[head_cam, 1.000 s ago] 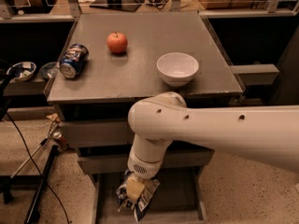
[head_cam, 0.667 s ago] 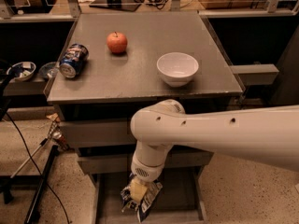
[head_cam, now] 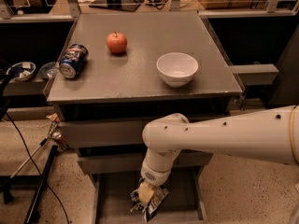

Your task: Place blue chip bag into bottom drawer

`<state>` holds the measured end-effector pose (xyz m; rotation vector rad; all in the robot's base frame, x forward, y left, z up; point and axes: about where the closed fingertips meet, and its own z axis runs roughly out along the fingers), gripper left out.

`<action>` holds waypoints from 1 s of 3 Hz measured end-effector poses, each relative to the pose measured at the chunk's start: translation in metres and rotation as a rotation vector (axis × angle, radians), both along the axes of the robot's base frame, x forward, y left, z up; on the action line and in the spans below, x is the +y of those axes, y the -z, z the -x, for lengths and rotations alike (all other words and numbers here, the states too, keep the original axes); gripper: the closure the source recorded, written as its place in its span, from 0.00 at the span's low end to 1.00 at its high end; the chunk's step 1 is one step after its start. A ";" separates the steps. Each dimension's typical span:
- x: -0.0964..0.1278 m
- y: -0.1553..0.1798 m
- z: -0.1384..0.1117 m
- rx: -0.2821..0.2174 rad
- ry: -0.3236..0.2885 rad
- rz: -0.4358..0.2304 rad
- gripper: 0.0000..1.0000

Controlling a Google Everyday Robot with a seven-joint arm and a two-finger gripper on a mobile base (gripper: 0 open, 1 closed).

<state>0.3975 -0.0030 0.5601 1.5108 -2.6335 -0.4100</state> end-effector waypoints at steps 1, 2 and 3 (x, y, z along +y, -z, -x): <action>0.013 0.046 -0.018 0.017 0.020 0.052 1.00; 0.012 0.057 -0.018 0.024 0.029 0.051 1.00; 0.000 0.098 -0.028 0.045 0.078 0.072 1.00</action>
Offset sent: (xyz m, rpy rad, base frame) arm 0.0289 0.0200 -0.0666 -0.0683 0.0224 -0.0337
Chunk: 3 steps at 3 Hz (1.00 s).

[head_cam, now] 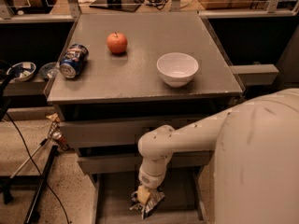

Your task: Place blue chip bag into bottom drawer

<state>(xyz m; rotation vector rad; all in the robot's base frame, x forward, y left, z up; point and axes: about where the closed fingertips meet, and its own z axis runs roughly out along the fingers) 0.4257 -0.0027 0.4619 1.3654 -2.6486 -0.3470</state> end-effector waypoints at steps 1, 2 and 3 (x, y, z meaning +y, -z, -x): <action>-0.023 0.035 -0.005 0.035 0.032 0.027 1.00; -0.050 0.064 -0.007 0.076 0.069 0.048 1.00; -0.052 0.069 -0.005 0.085 0.073 0.051 1.00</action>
Offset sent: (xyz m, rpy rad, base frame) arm 0.0111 -0.0818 -0.0980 -0.0730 0.1218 -0.1158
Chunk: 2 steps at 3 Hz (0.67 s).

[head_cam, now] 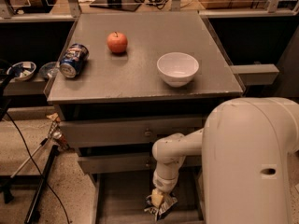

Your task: Place blue chip bag into bottom drawer

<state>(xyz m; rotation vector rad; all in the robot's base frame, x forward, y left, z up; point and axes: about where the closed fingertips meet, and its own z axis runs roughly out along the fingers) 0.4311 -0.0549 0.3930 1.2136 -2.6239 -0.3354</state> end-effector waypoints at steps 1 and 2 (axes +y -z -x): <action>0.001 -0.004 0.009 -0.052 0.062 0.000 1.00; 0.007 -0.009 0.025 -0.149 0.092 0.008 1.00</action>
Offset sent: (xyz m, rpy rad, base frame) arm -0.0458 0.0122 0.0180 -0.0490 -0.2662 -0.2380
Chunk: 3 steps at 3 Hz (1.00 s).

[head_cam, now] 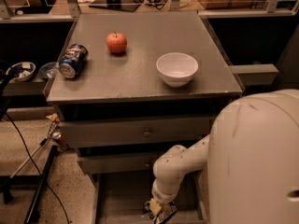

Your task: Place blue chip bag into bottom drawer

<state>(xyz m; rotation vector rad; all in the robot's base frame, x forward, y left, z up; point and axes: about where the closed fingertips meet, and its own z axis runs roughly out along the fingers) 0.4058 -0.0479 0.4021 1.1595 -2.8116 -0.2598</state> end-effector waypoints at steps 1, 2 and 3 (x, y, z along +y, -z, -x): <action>-0.004 0.005 0.012 0.006 0.062 0.005 1.00; -0.003 0.013 0.009 0.016 0.055 -0.008 1.00; 0.000 0.042 -0.007 0.049 0.075 -0.057 1.00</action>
Offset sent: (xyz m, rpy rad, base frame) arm -0.0034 -0.0016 -0.0216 0.0262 0.0240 -0.0416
